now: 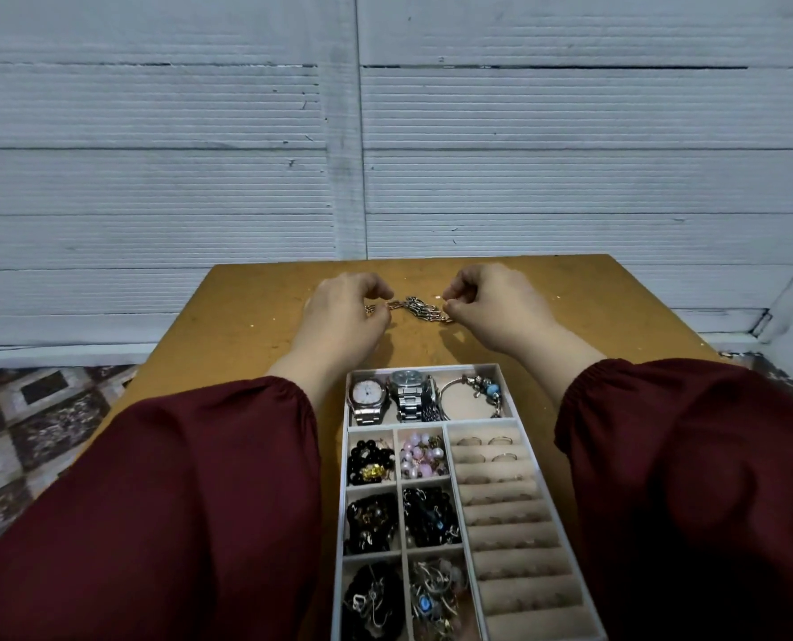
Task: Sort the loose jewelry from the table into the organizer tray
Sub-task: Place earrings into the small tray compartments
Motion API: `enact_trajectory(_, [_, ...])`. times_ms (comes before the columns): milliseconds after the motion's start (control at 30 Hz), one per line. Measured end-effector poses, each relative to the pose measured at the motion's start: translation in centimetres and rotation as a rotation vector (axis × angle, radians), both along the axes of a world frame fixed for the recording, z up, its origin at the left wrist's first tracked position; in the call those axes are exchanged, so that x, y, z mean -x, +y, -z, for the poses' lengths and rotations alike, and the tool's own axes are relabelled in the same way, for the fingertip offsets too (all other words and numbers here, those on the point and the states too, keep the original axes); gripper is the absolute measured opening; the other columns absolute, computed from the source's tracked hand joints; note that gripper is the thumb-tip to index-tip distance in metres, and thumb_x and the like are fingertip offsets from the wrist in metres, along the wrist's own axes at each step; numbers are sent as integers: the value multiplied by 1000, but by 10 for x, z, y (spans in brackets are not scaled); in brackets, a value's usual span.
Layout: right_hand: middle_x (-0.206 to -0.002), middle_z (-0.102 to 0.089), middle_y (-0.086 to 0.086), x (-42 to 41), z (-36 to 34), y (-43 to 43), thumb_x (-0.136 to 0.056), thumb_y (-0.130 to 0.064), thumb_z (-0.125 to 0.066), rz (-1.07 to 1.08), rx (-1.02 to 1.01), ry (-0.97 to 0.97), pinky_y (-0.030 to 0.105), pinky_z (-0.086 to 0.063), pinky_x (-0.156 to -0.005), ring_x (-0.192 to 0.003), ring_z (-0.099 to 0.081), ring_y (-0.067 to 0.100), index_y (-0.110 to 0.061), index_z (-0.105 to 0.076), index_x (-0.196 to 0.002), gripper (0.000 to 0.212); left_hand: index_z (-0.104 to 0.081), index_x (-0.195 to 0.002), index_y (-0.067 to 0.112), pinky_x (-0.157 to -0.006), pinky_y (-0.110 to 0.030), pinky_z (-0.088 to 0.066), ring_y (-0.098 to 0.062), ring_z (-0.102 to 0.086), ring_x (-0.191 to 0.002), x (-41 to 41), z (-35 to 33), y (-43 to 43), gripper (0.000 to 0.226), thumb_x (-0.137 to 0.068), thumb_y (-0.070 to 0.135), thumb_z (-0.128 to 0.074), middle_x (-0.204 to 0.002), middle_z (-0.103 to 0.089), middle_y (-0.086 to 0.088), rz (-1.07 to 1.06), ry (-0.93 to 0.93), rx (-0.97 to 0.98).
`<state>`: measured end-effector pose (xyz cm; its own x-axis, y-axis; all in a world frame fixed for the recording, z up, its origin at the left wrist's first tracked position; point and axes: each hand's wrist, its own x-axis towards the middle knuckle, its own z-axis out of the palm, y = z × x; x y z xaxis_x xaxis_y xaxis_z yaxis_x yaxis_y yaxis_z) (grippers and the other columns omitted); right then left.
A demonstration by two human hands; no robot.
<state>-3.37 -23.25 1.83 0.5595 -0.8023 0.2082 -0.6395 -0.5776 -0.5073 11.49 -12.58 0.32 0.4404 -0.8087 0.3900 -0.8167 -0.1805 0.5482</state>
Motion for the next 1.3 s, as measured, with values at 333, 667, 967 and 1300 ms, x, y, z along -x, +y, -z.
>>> enact_trajectory(333, [-120,-63,6,-50,26,-34,-84,-48,-65,-20,121,356,34,-46,-87,-112,-56,31,-23,-66,-115,40,-46,-135,14,-110,-43,-23,-29,-30,-135,-41,31,-9,43,-96,32,-38,-144,-42,-11,-240,-198,-280])
enact_trajectory(667, [-112,-61,11,-70,29,-40,-91,-43,-57,-53,181,450,33,-42,-77,-103,-57,32,-13,-57,-93,30,-5,-152,8,-117,-45,2,-26,3,-147,-52,55,-10,75,-96,57,-15,-160,0,-10,-226,-151,-577])
enact_trajectory(967, [-102,-64,8,-62,15,-39,-94,-35,-54,-27,87,298,32,-41,-72,-95,-58,30,-14,-58,-97,22,-11,-152,9,-118,-45,-1,-25,-1,-147,-50,56,-8,74,-96,57,-17,-160,-5,-10,-232,-172,-542])
enact_trajectory(1300, [-69,-55,-6,-37,-26,-31,-80,-20,-73,-85,-117,-263,27,-41,-64,-67,-54,13,-18,-61,-82,12,-8,-152,13,-118,-46,1,-25,1,-147,-38,56,8,72,-96,58,-16,-161,-1,-7,-217,-171,-567])
